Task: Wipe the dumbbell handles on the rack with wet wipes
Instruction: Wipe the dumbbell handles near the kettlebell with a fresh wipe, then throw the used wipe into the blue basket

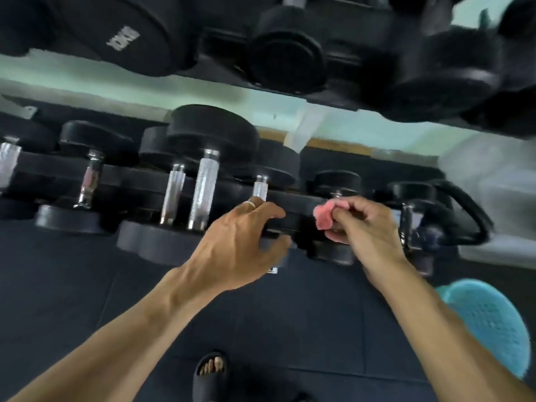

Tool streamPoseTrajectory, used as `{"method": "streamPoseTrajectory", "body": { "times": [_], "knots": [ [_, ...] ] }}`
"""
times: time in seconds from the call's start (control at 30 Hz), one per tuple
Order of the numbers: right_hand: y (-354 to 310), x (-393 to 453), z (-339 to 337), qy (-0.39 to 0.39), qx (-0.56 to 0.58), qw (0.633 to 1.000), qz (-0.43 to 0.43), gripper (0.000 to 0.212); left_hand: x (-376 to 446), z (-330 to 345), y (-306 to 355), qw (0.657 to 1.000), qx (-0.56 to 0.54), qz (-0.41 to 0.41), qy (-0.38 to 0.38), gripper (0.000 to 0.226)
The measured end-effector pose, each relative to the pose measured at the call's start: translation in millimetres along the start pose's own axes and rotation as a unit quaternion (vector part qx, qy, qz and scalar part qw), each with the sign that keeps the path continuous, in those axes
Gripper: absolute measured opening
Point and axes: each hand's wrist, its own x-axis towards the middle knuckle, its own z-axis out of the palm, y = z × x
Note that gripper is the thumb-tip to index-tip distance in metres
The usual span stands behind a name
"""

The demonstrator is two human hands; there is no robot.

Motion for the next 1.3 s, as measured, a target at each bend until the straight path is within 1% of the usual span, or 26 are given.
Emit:
{"method": "streamPoseTrajectory", "body": {
  "times": [0.03,0.1,0.17,0.23,0.37,0.47,0.53,0.67,0.83,0.9,0.97,1.0,1.1,1.17,1.3],
  "knots": [
    [7.6,-9.5,-29.1,0.026,0.004,1.000,-0.004,0.033,2.2,18.7,24.6,1.000,0.002,0.016,-0.017,0.040],
    [19.5,-18.4,-58.1,0.042,0.004,0.999,-0.013,0.031,1.4,41.3,48.5,0.999,-0.001,0.022,-0.034,0.041],
    [43.6,-32.7,-113.7,0.079,0.017,0.997,-0.011,0.025,2.0,85.0,92.1,0.997,0.008,0.047,-0.057,0.045],
    [72.9,-46.1,-168.8,0.111,0.018,0.994,-0.006,0.024,-1.2,131.5,136.1,0.994,0.014,0.063,-0.088,0.046],
    [140.3,-77.9,-274.7,0.187,0.040,0.981,0.042,0.021,-10.2,232.9,220.5,0.984,0.030,0.106,-0.140,0.042],
    [191.1,-98.0,-343.0,0.242,0.032,0.966,0.088,0.024,-15.4,306.5,274.8,0.973,0.051,0.141,-0.176,0.042],
    [224.1,-104.1,-384.5,0.279,0.022,0.953,0.118,0.023,-16.6,347.4,303.5,0.963,0.067,0.163,-0.205,0.042],
    [279.3,-95.4,-451.4,0.340,0.030,0.924,0.173,0.012,-0.4,413.9,337.9,0.943,0.094,0.197,-0.250,0.039],
    [333.9,-52.2,-492.8,0.373,0.011,0.900,0.227,0.018,45.3,475.5,354.7,0.911,0.129,0.247,-0.304,0.039],
    [346.6,-32.0,-498.2,0.348,-0.011,0.906,0.240,0.021,63.2,491.6,356.2,0.895,0.149,0.270,-0.322,0.040],
    [358.4,-20.2,-504.0,0.331,-0.033,0.907,0.260,0.033,78.2,504.4,359.0,0.874,0.171,0.303,-0.338,0.040],
    [362.3,-19.1,-506.6,0.330,-0.043,0.905,0.265,0.034,83.7,509.6,360.6,0.864,0.181,0.315,-0.348,0.040],
    [363.8,-35.1,-505.7,0.328,-0.057,0.900,0.283,0.029,90.8,519.0,368.9,0.838,0.193,0.345,-0.376,0.042],
    [361.5,-58.0,-501.5,0.331,-0.058,0.896,0.291,0.030,86.4,520.6,375.8,0.821,0.198,0.373,-0.384,0.041],
    [357.8,-119.0,-486.4,0.367,-0.072,0.875,0.308,0.030,57.7,516.8,386.9,0.778,0.200,0.429,-0.414,0.041]
  ]
}}
